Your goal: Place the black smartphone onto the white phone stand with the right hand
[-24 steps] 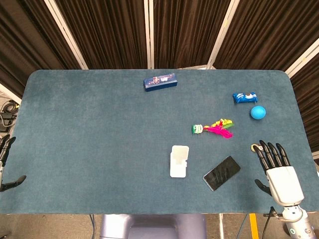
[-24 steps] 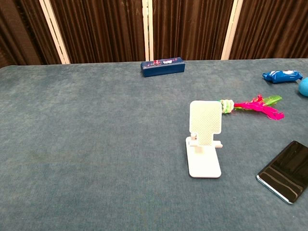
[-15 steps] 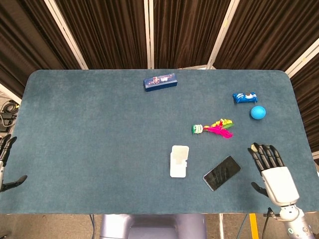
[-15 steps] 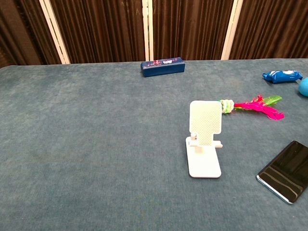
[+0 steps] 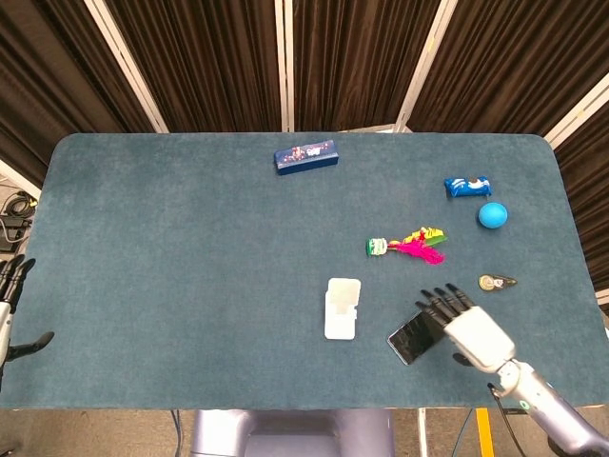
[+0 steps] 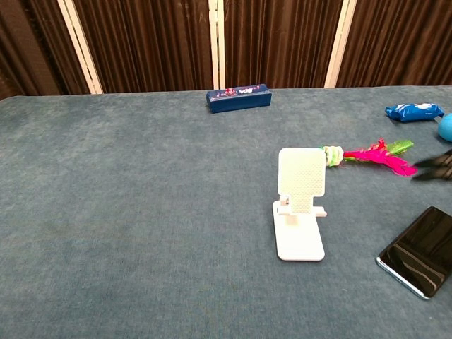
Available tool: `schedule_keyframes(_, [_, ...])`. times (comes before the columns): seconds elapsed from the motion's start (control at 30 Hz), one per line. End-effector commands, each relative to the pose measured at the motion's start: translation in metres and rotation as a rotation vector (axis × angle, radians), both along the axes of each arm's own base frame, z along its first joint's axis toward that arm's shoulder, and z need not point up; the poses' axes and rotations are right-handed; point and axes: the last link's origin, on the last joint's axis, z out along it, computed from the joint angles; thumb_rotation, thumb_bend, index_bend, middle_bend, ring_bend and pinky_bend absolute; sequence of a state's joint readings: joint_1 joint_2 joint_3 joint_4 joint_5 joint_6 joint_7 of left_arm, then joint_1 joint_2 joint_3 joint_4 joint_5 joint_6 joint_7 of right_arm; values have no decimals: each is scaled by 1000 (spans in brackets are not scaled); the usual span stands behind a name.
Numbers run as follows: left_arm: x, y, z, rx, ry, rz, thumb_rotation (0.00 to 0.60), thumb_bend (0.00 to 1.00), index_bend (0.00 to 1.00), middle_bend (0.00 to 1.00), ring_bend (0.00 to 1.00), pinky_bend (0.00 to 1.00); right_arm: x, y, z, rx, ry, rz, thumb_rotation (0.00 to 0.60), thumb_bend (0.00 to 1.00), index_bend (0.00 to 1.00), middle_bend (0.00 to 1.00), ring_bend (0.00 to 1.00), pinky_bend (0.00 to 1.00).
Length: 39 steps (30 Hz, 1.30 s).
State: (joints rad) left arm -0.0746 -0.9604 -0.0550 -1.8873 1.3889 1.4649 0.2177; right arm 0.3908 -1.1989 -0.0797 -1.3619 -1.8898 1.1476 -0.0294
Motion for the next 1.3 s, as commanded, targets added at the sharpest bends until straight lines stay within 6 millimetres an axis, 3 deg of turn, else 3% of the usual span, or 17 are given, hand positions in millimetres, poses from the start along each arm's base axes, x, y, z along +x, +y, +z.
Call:
schedule_keyframes(0.03, [-2,3,-2,-2,6,10,600,0,0,0,0,0,-1,-5,-22,107,68,97,600,0,29,51,0,4])
schedule_keyframes(0.43, [-6,11,-11,-18,38,43,600,0,0,0,0,0,-4,-21,-44,191,133,260,600,0,32,83,0,55])
schedule_keyframes(0.67, [-7,12,-14,-20,49,53,600,0,0,0,0,0,-11,-35,-42,176,163,257,600,0,32,85,0,60])
schedule_keyframes(1.03, [-7,13,-16,-22,52,58,600,0,0,0,0,0,-20,-40,-44,189,221,235,600,1,56,111,11,74])
schedule_keyframes(1.17, [-7,13,-16,-23,54,57,600,0,0,0,0,0,-20,-42,-47,196,223,232,600,47,105,183,79,120])
schedule_keyframes(1.3, [-7,13,-16,-22,53,60,600,0,0,0,0,0,-19,-42,-50,203,222,232,600,138,226,305,204,238])
